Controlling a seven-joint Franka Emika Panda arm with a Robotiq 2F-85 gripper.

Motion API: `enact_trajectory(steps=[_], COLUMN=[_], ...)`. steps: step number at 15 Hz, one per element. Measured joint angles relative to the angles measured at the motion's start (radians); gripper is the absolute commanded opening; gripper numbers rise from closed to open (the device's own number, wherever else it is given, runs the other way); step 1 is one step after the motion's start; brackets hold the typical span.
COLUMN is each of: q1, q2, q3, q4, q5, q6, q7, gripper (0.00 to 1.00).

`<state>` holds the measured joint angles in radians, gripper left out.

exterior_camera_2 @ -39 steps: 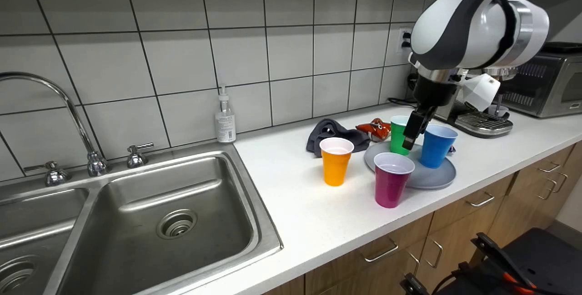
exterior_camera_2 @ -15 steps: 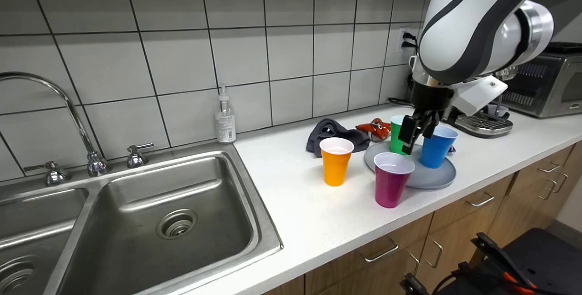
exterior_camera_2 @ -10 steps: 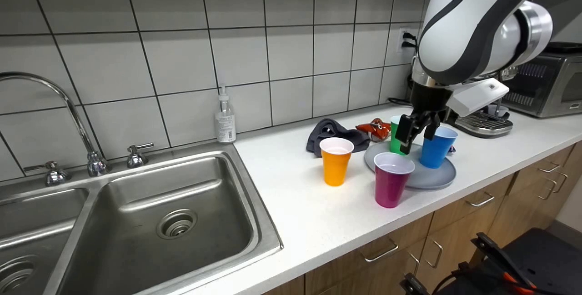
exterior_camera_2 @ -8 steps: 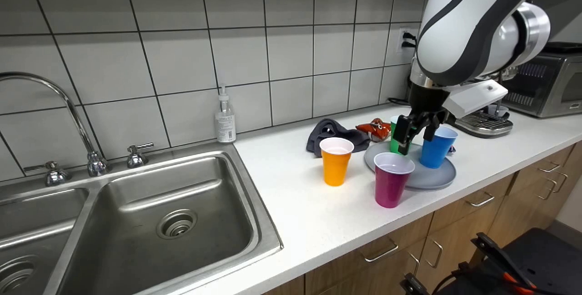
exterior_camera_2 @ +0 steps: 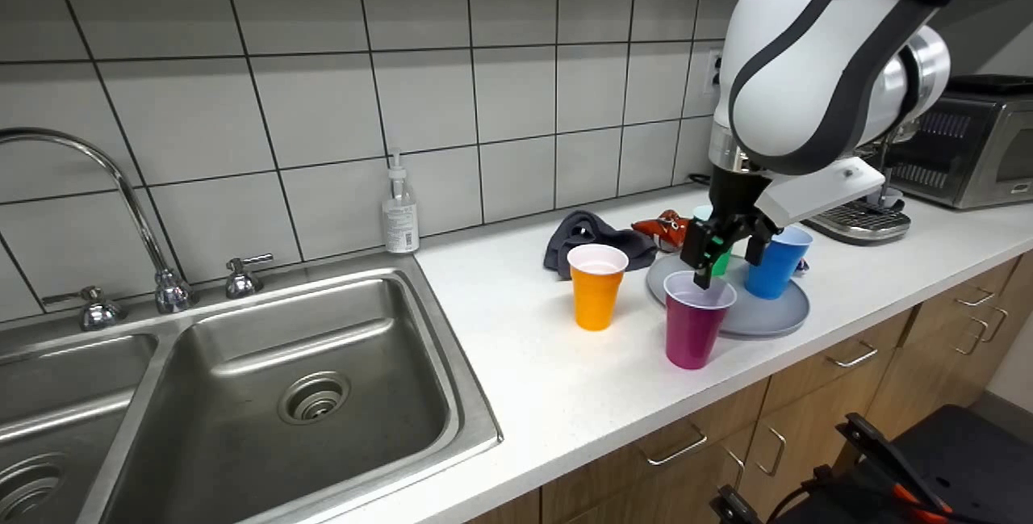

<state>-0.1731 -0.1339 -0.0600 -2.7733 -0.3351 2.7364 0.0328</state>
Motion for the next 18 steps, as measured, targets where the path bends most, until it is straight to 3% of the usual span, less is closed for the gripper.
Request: enact_trajectory(steps=[10,11,12,18], q1=[0.0,0.0,0.0,0.0], q2=[0.061,0.066,0.071,0.089], q3=[0.012,0.012,0.012,0.011], q4=[0.0,0.0,0.0,0.0], q5=[-0.093,-0.093,-0.093,-0.093], q6=[0.0,0.0,0.0,0.0], q7=[0.204,0.211,0.217,0.233], gripper=[1.0,0.75,0.74,0.27])
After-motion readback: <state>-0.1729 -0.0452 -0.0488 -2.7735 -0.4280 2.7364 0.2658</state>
